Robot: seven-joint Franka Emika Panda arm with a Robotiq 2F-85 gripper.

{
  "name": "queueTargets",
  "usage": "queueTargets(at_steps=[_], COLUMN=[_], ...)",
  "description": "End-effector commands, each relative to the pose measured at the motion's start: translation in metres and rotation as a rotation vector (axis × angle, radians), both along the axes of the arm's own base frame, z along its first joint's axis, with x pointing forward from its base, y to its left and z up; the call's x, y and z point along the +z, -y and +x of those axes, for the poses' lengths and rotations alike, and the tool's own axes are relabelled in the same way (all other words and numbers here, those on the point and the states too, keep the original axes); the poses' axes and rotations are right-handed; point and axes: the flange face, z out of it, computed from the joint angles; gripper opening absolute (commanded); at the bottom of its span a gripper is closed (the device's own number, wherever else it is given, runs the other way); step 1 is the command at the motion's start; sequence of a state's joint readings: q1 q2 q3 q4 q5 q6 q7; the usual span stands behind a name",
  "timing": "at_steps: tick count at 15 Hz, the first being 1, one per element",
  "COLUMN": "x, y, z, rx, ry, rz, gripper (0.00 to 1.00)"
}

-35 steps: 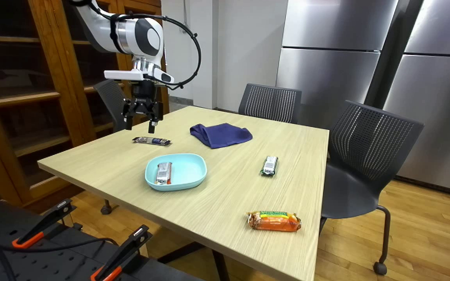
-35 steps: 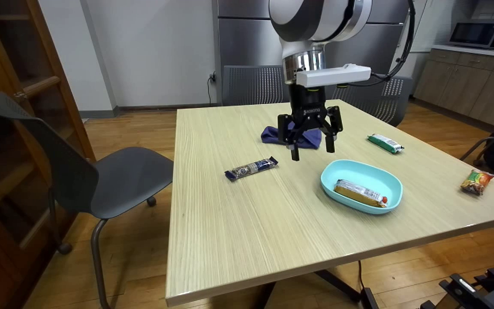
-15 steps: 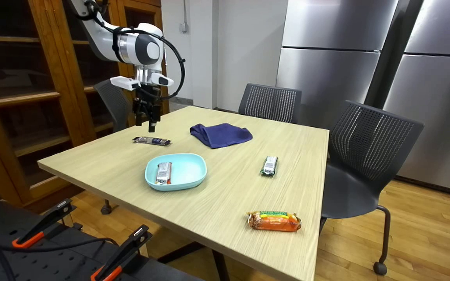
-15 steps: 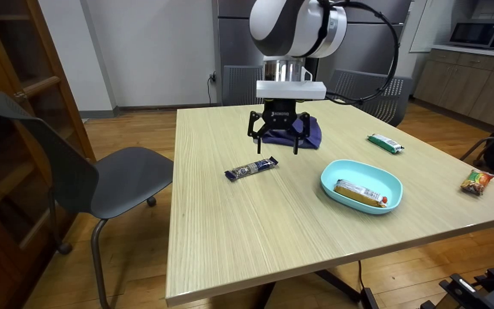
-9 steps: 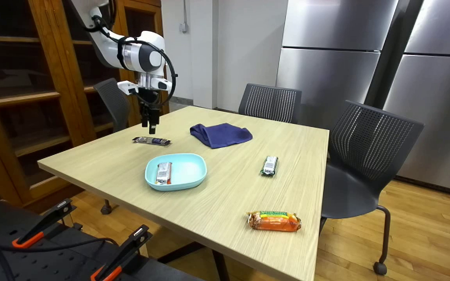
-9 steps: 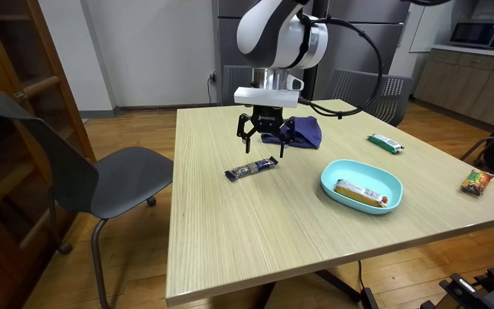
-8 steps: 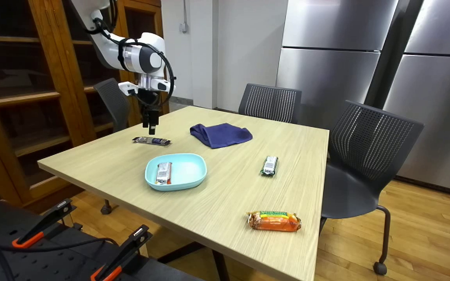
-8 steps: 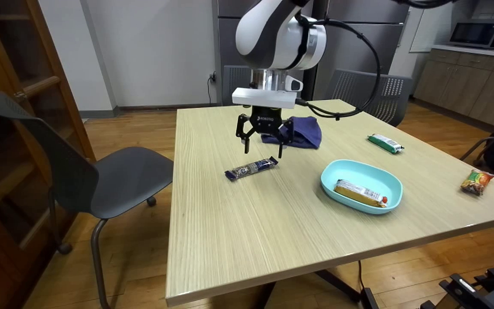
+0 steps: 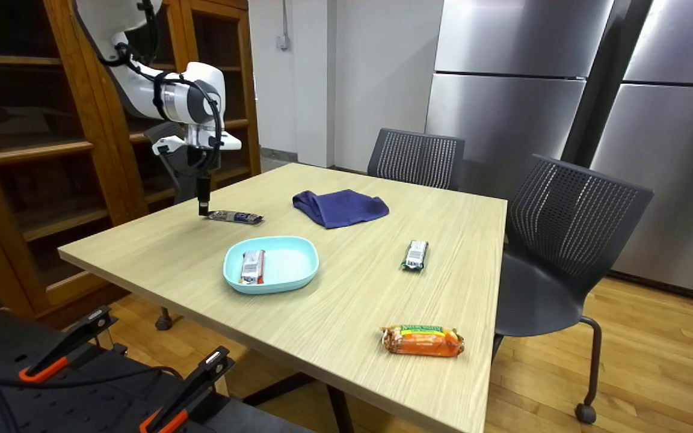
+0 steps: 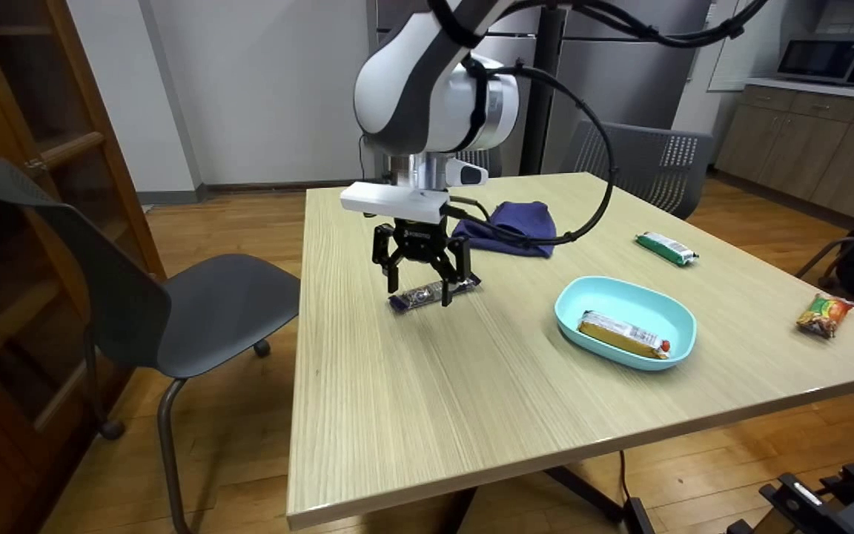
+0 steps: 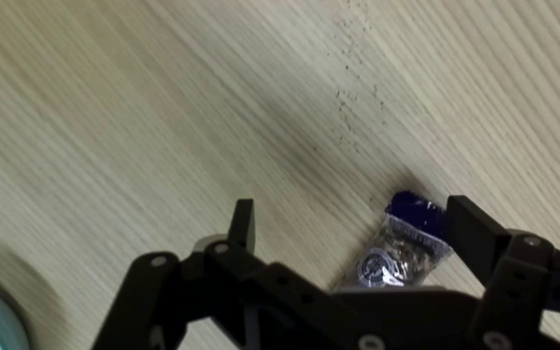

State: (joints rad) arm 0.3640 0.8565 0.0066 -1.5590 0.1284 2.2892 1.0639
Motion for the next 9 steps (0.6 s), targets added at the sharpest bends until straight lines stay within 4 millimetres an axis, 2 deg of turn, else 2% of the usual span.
queueTargets(at_steps=[1,3,4,9], x=[-0.0001,-0.0009,-0.0037,-0.0044], y=[-0.0178,-0.0257,-0.0197,-0.0216], z=[0.0004,-0.0034,-0.0061,-0.0070], rx=[-0.070,-0.041,-0.036,-0.033], ry=[0.031,0.023,0.010,0.010], rz=[-0.022,-0.019,-0.010,-0.011], gripper=[1.00,1.00,1.00,1.00])
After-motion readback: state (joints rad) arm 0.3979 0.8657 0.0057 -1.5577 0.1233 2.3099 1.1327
